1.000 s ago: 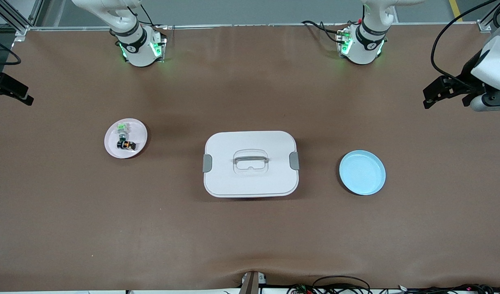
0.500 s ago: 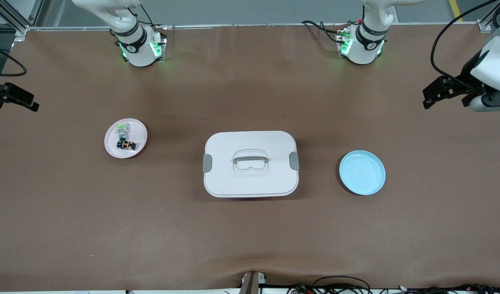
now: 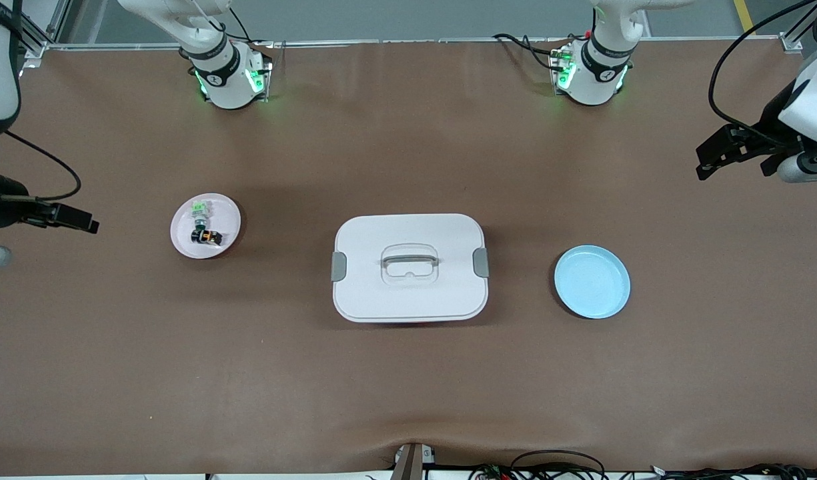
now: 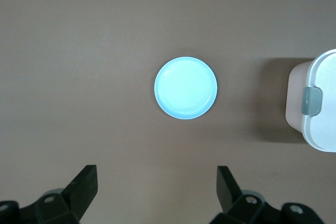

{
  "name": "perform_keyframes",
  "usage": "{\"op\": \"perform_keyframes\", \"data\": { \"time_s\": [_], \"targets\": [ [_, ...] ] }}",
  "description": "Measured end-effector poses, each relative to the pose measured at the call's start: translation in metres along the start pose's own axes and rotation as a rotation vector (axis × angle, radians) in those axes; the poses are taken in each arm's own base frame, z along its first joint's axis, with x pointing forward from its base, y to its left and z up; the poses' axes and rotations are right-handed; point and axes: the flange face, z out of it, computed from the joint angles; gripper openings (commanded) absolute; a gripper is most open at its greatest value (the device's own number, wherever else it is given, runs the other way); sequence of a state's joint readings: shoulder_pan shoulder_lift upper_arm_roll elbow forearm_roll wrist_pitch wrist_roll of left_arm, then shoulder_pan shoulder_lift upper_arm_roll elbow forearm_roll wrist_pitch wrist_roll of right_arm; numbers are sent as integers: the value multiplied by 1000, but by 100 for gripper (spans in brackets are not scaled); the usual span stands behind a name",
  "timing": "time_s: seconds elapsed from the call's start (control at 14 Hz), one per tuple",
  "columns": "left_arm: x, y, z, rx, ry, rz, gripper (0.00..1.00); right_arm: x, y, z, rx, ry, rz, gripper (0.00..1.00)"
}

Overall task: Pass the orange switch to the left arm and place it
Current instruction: 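Move the right gripper down over the orange switch on the white plate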

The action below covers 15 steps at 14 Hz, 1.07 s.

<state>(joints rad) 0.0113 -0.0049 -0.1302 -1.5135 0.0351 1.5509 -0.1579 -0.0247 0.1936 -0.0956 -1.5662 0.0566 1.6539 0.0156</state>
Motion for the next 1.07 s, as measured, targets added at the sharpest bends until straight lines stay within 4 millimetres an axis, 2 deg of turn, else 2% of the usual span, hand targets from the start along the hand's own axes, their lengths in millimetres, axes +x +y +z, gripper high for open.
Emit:
{"op": "perform_keyframes", "data": {
  "time_s": [0.14, 0.36, 0.57, 0.71, 0.93, 1.07],
  "targets": [
    [1, -6, 0, 0, 1, -12, 100, 6, -5, 29, 4, 1, -5, 100],
    [2, -9, -1, 0, 2, -16, 100, 5, -7, 93, 7, 7, -3, 100],
    [2, -9, -1, 0, 3, -16, 100, -8, -2, 161, 16, 29, 17, 100],
    [2, -9, -1, 0, 4, -16, 100, -21, -1, 200, 22, 57, 33, 100],
    [2, -9, -1, 0, 3, -16, 100, -40, -12, 239, 17, 89, 38, 100],
    [3, -9, 0, 0, 1, -16, 100, -47, -19, 250, 16, 109, 33, 100]
  ]
}}
